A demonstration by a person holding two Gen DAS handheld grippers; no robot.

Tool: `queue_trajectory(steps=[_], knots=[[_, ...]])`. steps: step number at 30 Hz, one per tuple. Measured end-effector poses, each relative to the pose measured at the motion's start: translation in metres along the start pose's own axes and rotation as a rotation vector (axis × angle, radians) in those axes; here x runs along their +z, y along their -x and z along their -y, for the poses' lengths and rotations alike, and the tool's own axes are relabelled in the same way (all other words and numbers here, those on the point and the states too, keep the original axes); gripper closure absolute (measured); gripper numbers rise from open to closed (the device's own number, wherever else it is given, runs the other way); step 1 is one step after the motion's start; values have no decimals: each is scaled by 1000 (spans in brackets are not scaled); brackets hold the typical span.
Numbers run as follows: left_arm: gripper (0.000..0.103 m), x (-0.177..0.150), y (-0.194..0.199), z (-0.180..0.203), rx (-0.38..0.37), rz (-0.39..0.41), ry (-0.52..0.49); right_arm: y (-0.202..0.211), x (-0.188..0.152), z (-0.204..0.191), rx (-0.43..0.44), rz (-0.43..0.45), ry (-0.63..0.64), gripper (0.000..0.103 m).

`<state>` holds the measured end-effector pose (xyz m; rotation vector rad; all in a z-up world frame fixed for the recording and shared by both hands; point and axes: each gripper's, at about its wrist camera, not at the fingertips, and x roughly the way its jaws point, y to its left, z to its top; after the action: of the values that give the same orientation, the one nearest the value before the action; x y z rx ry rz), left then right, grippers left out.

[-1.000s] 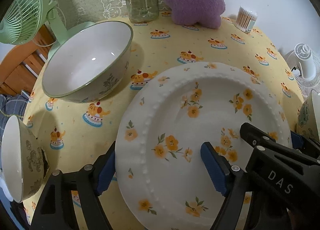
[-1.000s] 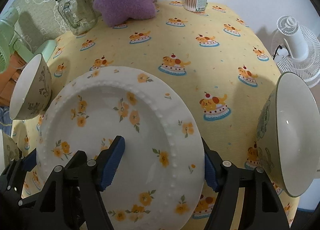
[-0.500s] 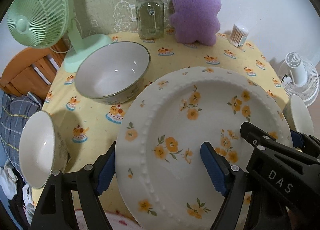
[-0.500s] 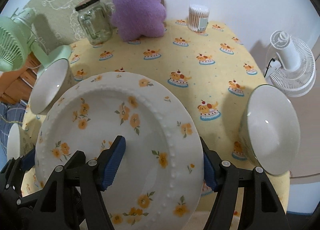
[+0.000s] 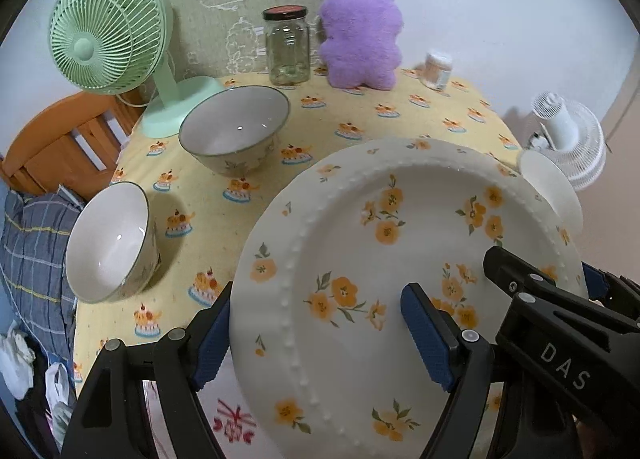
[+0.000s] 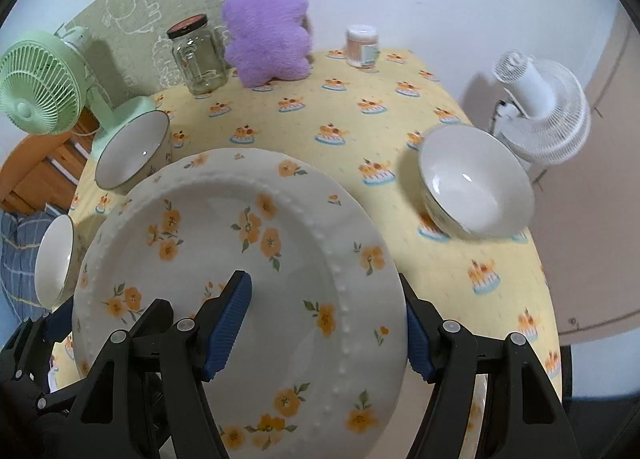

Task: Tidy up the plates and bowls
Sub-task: 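Lift the beaded-rim plate with both grippers and carry it toward the scalloped plate, then lower the beaded-rim plate onto the scalloped plate and open both grippers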

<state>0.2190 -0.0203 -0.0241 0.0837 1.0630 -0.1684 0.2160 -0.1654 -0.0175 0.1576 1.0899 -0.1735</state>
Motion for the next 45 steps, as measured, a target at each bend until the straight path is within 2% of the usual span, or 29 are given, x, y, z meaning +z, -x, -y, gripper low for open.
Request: queue_trajectory(steps=[9, 17, 21, 30, 45], knots=[[22, -36, 21, 25, -39, 4, -56, 32, -51, 28, -35, 24, -65, 31], [23, -64, 25, 58, -59, -22, -53, 42, -77, 61, -45, 20, -64, 31], [23, -73, 20, 73, -79, -58, -26, 39, -84, 80, -38, 1, -61, 31], [23, -91, 3, 105, -46, -120, 20, 17, -96, 115, -20, -65, -19, 31], [22, -100, -23, 115, -3, -165, 134, -13, -91, 128, 28, -104, 86, 32]])
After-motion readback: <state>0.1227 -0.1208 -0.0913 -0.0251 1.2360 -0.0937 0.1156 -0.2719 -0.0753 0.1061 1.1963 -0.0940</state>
